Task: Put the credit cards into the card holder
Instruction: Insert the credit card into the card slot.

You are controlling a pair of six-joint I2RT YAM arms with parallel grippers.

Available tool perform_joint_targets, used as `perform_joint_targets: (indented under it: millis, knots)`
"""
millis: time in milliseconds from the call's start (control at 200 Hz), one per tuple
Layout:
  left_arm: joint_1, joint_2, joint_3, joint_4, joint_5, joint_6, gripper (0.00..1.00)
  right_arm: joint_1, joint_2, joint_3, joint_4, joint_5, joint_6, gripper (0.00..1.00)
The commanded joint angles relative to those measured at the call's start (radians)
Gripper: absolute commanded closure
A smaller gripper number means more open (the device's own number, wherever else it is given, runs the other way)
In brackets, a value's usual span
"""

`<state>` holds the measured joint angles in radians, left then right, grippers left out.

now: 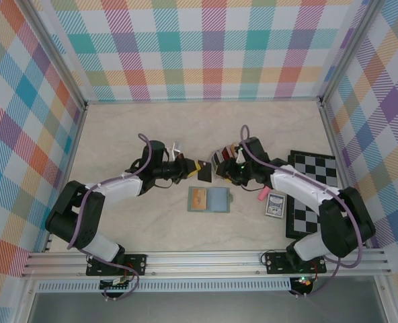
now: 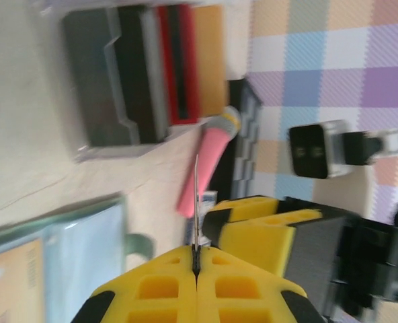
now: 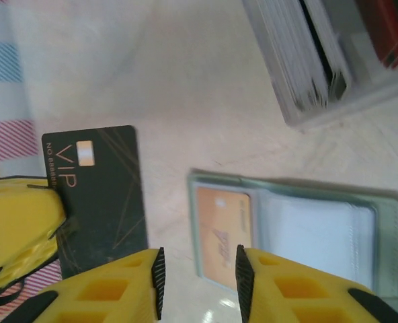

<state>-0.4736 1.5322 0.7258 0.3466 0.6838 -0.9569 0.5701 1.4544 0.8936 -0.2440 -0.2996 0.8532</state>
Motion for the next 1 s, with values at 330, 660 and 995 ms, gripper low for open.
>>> perform_joint_targets:
  millis: [330,660,995]
  knots:
    - [-0.087,0.022,-0.051,-0.148,-0.098,0.146,1.00,0.152,0.206,0.121,-0.328,0.262,-0.088,0.69]
    - [-0.108,0.082,-0.054,-0.117,-0.107,0.159,1.00,0.141,0.187,0.079,-0.360,0.328,-0.064,0.73]
    - [-0.130,0.135,-0.051,-0.089,-0.111,0.165,1.00,0.131,0.235,0.042,-0.319,0.324,-0.043,0.79]
